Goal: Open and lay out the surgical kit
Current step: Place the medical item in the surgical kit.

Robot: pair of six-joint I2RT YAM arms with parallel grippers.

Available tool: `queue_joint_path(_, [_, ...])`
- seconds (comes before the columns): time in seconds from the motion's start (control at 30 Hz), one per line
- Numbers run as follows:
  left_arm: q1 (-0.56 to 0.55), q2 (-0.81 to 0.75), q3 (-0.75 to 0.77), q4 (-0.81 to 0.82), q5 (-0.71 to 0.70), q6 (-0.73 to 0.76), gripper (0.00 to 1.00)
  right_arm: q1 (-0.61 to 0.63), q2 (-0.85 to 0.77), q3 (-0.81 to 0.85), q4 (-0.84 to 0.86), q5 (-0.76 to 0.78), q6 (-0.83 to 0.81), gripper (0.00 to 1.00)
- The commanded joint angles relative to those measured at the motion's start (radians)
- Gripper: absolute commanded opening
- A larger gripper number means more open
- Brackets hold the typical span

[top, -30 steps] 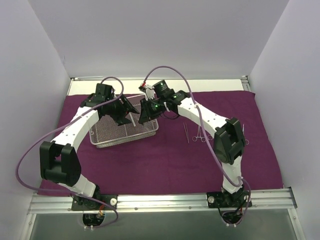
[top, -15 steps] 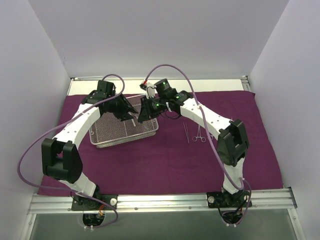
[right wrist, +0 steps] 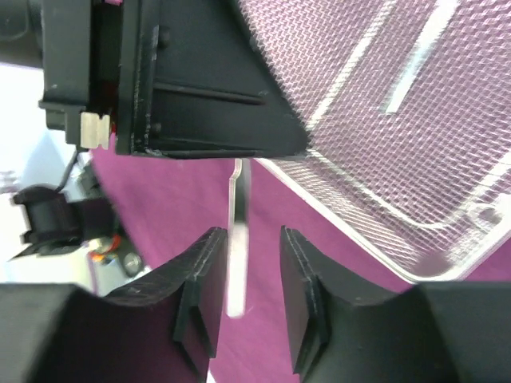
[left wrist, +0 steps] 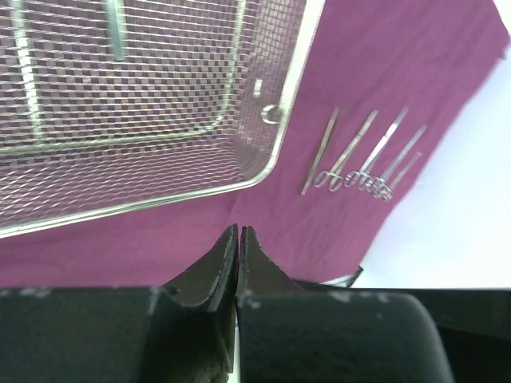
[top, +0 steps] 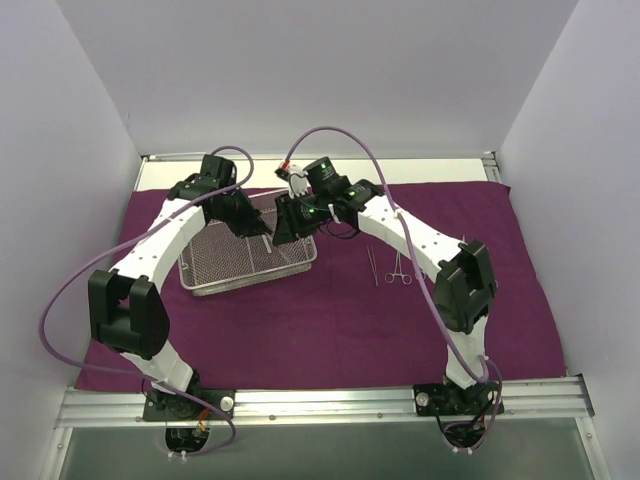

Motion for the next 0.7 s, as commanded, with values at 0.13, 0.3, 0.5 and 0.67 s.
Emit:
queue_joint_path(0.13, [-0.008,-0.004,0.067,-0.155,-0.12,-0.019,0.02,0.072,-0.014,0.089,-0.134,0.29,-0.109,0.38])
queue_joint_path(0.3, [-0.011,-0.011,0.036,-0.138,-0.1,-0.057,0.02,0.135,-0.005,0.107,-0.15,0.341,-0.14,0.4])
queue_joint_path(0.5, [-0.011,-0.024,0.008,-0.107,-0.082,-0.074,0.02,0.193,0.014,0.129,-0.182,0.409,-0.158,0.4])
queue_joint_path(0.67, [-0.011,-0.026,-0.004,-0.1,-0.066,-0.076,0.02,0.216,0.026,0.148,-0.199,0.467,-0.166,0.39])
